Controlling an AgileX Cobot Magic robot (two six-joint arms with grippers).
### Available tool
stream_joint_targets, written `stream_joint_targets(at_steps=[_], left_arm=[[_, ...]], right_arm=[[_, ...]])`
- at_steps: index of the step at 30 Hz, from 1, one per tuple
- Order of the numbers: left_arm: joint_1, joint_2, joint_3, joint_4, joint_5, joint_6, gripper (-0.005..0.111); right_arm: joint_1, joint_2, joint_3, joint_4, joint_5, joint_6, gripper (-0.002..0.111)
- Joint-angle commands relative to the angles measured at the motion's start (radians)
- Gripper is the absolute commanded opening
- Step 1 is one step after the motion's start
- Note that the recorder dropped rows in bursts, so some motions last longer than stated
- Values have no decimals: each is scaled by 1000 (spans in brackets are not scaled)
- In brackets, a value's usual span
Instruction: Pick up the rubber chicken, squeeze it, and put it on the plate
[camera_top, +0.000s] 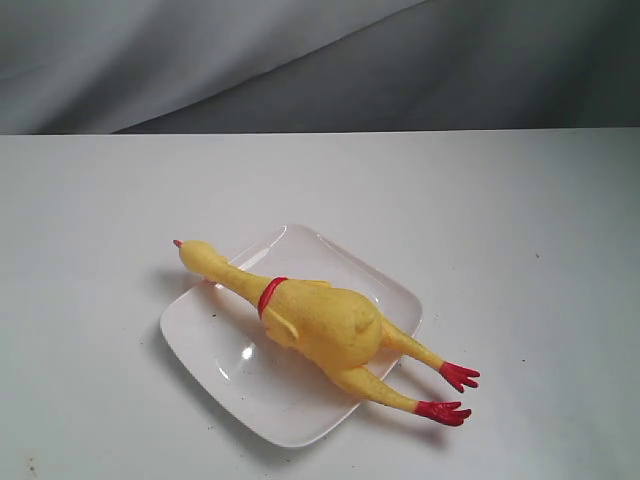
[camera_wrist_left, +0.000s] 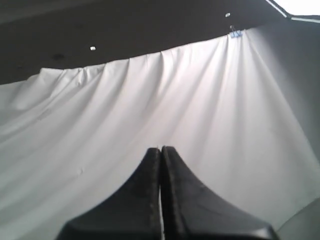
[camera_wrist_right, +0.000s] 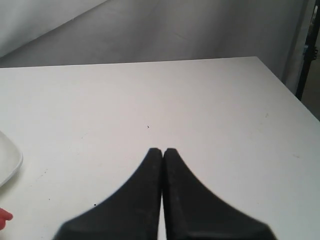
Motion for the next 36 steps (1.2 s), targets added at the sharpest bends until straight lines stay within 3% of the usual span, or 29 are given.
stream_joint_targets(at_steps=[1, 15, 18, 19, 20, 22, 27, 30, 36], left_arm=[[2, -4, 67, -4, 22, -26, 1], [2, -4, 90, -29, 53, 31, 1], [2, -4, 108, -487, 103, 395, 1], [2, -4, 110, -685, 119, 570, 1], [2, -4, 110, -1004, 126, 861, 1], [2, -4, 110, -1283, 144, 1180, 1], [2, -4, 110, -1360, 205, 1260, 1], [2, -4, 110, -1535, 208, 1465, 1], [2, -4, 110, -1585, 274, 1532, 1]], right_arm=[[-6, -3, 4, -11, -2, 1, 0], [-6, -3, 4, -11, -2, 1, 0], [-6, -3, 4, -11, -2, 1, 0], [-6, -3, 4, -11, -2, 1, 0], [-6, -3, 4, -11, -2, 1, 0], [-6, -3, 4, -11, -2, 1, 0], [-6, -3, 4, -11, -2, 1, 0], [-6, -3, 4, -11, -2, 1, 0], [-6, -3, 4, -11, -2, 1, 0]])
